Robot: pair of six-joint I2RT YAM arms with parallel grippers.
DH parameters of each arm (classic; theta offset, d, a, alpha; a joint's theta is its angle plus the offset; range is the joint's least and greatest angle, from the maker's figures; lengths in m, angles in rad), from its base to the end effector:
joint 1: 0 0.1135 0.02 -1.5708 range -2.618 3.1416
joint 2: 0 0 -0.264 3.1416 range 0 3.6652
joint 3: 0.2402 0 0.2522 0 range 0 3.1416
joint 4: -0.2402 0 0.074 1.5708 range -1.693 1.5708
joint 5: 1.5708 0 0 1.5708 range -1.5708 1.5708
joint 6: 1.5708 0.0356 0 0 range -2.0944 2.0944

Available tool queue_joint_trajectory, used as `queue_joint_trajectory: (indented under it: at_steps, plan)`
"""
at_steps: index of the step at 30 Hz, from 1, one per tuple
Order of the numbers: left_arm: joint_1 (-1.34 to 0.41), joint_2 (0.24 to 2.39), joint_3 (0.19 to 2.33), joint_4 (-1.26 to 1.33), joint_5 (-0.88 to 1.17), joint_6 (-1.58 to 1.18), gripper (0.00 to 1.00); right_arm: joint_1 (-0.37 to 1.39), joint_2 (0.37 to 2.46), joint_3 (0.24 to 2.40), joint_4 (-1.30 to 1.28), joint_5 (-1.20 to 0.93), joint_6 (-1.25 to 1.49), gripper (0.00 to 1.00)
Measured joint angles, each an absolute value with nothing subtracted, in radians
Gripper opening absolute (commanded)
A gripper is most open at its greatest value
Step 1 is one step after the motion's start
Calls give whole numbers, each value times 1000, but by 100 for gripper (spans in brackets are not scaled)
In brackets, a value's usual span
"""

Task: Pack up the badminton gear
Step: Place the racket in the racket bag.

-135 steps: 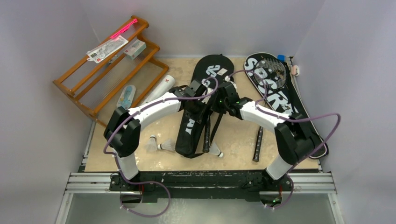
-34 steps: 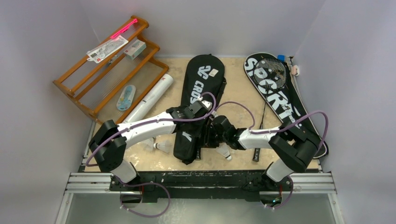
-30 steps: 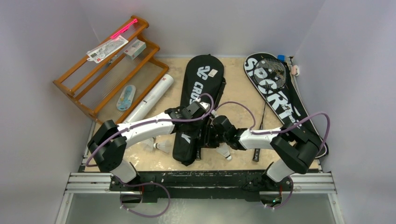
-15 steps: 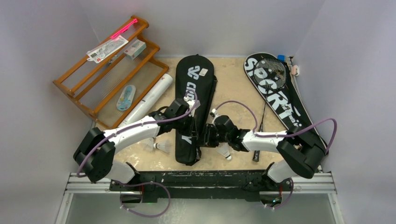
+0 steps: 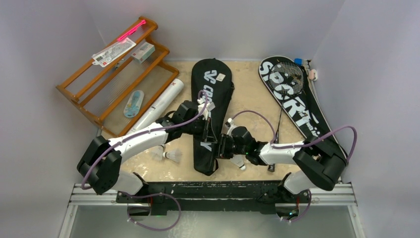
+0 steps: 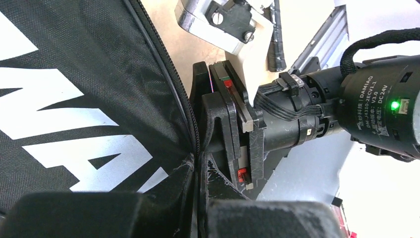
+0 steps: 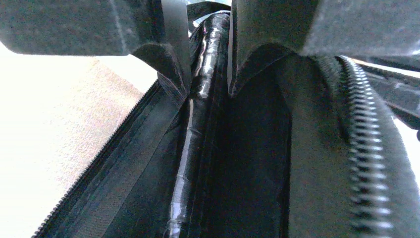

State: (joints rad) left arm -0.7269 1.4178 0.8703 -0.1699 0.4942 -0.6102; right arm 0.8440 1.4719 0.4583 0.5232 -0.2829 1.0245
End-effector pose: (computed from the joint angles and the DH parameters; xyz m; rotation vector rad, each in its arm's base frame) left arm 0.2126 -0.2117 0.2289 0.4318 2.4775 -1.1987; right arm 0.1719 0.2082 0.1491 0.0120 2.3750 1.3415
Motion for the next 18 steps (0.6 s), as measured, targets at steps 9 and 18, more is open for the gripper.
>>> queue_joint_trajectory:
  at_steps: [9,18]
  plan:
    - [-726,1456,822,-71,561,-633,0,834,1416,379,588,-282,1036,40]
    - [-730,1480,861,-219,463,-581,5,801,1309,340,538,-216,984,67]
